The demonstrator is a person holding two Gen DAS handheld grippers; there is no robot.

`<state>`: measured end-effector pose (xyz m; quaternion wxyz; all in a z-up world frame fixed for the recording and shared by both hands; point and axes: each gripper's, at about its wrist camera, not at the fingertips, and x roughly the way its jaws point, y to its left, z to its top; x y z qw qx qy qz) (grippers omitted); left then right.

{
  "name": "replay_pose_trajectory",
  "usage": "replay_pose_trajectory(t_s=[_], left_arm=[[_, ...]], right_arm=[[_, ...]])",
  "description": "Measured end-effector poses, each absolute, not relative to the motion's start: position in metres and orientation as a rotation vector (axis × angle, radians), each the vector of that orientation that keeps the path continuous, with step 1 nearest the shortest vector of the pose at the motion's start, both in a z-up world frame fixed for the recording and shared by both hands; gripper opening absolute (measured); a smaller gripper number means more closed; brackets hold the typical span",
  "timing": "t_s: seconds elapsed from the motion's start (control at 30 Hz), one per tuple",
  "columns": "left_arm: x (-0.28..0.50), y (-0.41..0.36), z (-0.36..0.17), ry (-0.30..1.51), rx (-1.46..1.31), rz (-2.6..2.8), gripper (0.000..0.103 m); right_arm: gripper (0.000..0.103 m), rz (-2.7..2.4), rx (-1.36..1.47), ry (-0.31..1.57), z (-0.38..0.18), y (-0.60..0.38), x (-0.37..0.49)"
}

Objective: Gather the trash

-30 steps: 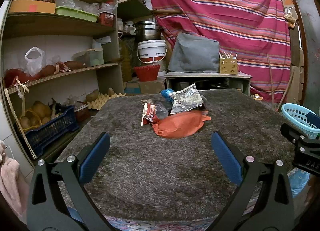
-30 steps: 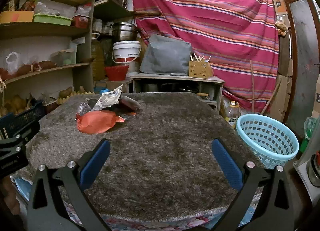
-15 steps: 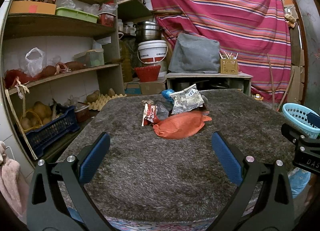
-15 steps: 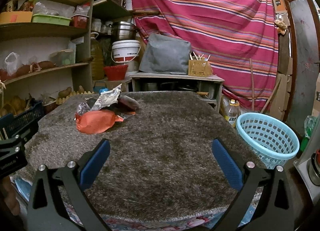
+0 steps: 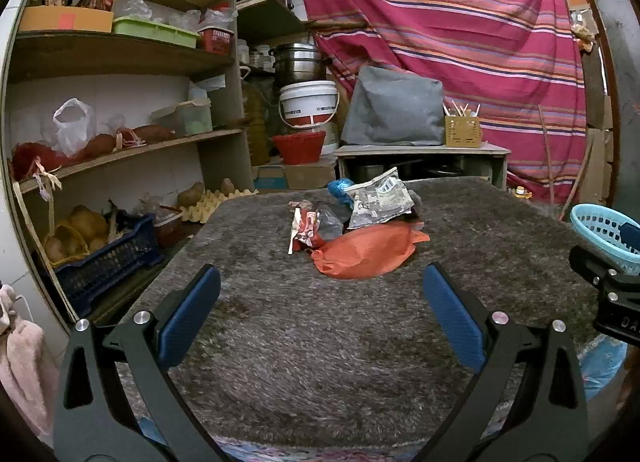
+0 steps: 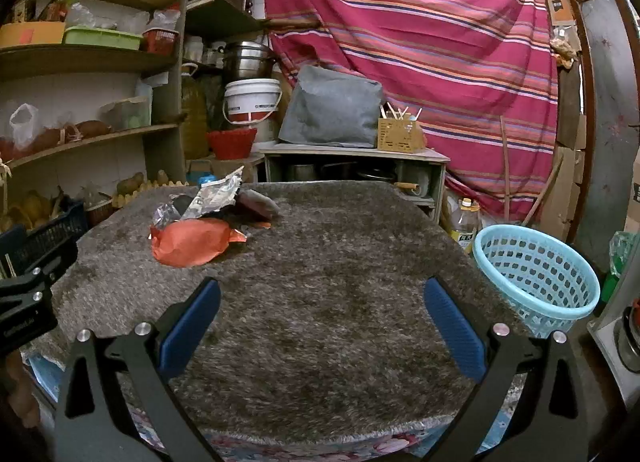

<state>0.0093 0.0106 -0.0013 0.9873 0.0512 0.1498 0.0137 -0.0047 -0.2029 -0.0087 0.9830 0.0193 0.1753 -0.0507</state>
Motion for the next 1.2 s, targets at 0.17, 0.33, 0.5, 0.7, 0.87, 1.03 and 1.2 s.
replay_pose_trajectory(t_s=[0.17,0.33,0.5,0.7,0.87,1.03,1.2], left_arm=[[0.010,0.014,-0.001,0.291,0.110,0.036,0.098],[0.010,0.014,-0.001,0.282,0.118,0.051,0.098],[0.011,0.014,-0.002,0.287,0.115,0.055,0.098],[0.012,0.015,-0.003,0.293,0.112,0.055,0.098],[0.016,0.016,-0.005,0.299,0.109,0.062,0.098],[0.020,0.019,-0.007,0.314,0.107,0.070,0.098],[0.020,0.021,-0.007,0.314,0.108,0.070,0.098]], right_arm=[[0.099,-0.069,0.055,0.363,-0.010,-0.201,-0.002],[0.099,-0.058,0.066,0.362,-0.011,-0.201,-0.002],[0.099,-0.060,0.071,0.361,-0.012,-0.201,-0.001],[0.099,-0.060,0.073,0.363,-0.011,-0.201,0.001],[0.099,-0.066,0.070,0.365,-0.011,-0.202,0.002],[0.099,-0.076,0.058,0.378,-0.014,-0.200,0.005],[0.099,-0.086,0.055,0.385,-0.015,-0.200,0.009]])
